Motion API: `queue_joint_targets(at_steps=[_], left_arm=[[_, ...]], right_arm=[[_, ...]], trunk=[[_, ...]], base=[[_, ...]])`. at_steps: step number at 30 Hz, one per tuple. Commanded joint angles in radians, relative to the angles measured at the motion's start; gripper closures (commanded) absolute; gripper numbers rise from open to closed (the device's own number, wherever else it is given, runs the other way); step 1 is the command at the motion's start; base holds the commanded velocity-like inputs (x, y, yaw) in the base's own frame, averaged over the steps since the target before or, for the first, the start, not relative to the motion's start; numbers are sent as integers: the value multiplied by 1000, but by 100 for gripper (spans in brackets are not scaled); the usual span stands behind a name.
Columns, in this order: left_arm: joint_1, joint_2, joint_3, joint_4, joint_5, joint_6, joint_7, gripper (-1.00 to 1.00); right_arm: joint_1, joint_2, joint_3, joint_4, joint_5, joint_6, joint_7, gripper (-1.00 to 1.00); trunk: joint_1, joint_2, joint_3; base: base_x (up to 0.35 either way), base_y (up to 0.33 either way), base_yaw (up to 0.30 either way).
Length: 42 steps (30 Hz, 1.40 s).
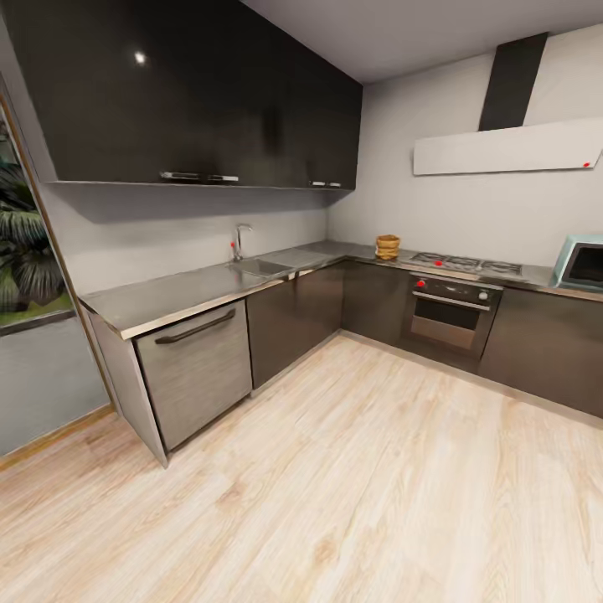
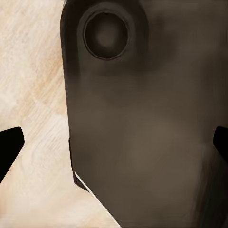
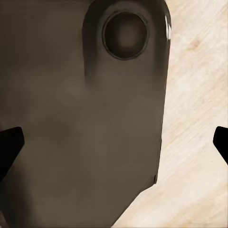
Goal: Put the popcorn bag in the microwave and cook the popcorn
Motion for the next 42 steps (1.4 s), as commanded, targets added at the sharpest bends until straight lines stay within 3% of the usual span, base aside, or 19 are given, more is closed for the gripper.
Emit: queue_joint_targets(at_steps=[1, 6, 17, 28, 42], left_arm=[[0, 0, 0, 0, 0, 0, 0, -100], [-2, -6, 11, -4, 10, -2, -5, -100], [-2, -8, 8, -31, 72, -11, -5, -100], [-2, -8, 8, -31, 73, -11, -5, -100], [-2, -8, 9, -31, 75, -11, -4, -100]], right_arm=[[0, 0, 0, 0, 0, 0, 0, -100], [-2, -5, 8, -5, 13, 10, 8, -100], [-2, -5, 8, -5, 12, 9, 5, -100], [-2, -5, -7, -5, -8, -41, -6, -100], [-2, -5, -6, -5, -6, -50, -8, -100]], trunk=[[0, 0, 0], [0, 0, 0], [0, 0, 0], [0, 0, 0], [0, 0, 0]], base=[[0, 0, 0], [0, 0, 0], [141, 0, 0], [193, 0, -16], [1, 0, -245]])
